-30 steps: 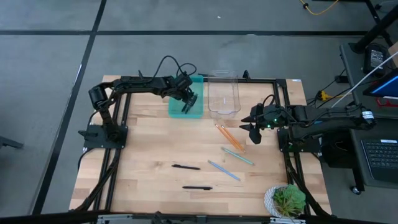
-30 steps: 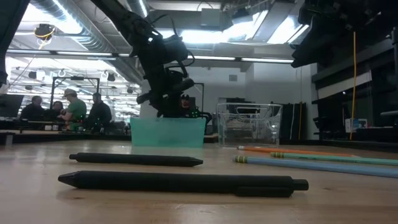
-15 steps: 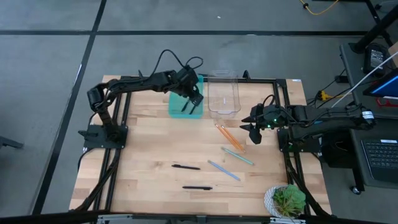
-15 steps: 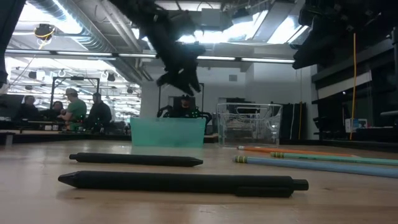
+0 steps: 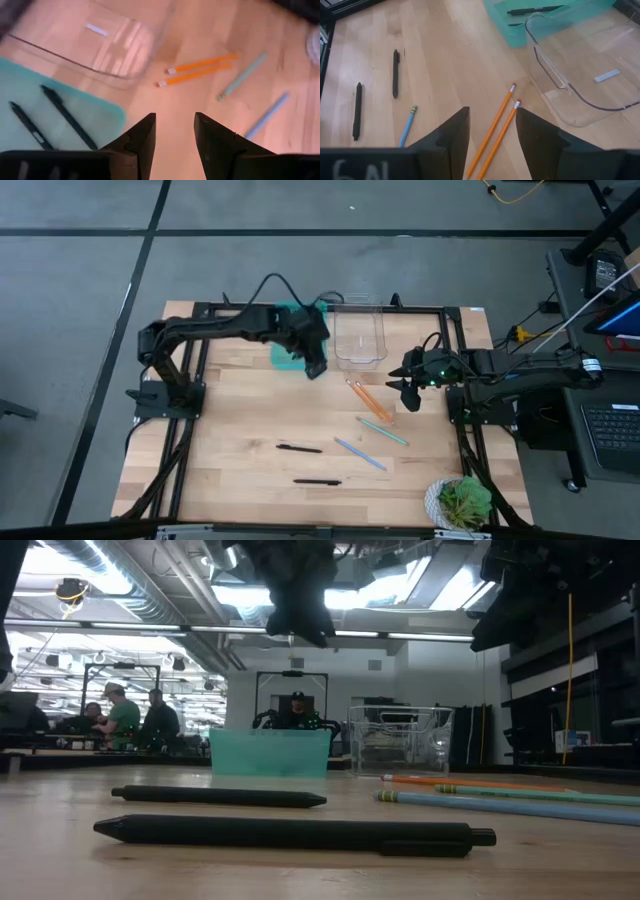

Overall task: Sort pens & pencils
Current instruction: Put the top black pen into the light blue bin

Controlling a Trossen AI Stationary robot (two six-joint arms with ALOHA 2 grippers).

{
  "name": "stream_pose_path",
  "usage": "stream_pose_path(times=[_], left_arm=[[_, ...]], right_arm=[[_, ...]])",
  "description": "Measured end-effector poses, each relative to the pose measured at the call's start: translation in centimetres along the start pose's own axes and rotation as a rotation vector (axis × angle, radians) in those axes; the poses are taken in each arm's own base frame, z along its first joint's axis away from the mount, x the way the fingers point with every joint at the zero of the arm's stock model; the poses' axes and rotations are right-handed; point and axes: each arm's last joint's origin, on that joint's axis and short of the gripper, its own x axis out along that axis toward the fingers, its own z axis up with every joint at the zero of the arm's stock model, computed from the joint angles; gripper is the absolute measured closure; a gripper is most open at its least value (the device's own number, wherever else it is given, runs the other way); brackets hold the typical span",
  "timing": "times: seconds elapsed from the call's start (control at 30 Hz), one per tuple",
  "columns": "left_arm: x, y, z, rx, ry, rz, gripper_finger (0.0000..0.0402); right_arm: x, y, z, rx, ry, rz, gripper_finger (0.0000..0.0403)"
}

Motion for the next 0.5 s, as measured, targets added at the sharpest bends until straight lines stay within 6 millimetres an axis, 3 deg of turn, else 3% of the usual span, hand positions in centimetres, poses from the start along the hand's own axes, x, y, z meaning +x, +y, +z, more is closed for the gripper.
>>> stream_pose_path(times=[0.5], left_arm=[[0.6, -9.2, -5.2, 0.218, 0.179, -0.119, 0.0277]], right_arm=[[0.0, 0.0, 0.0, -0.001, 0.000, 0.000, 0.0241]])
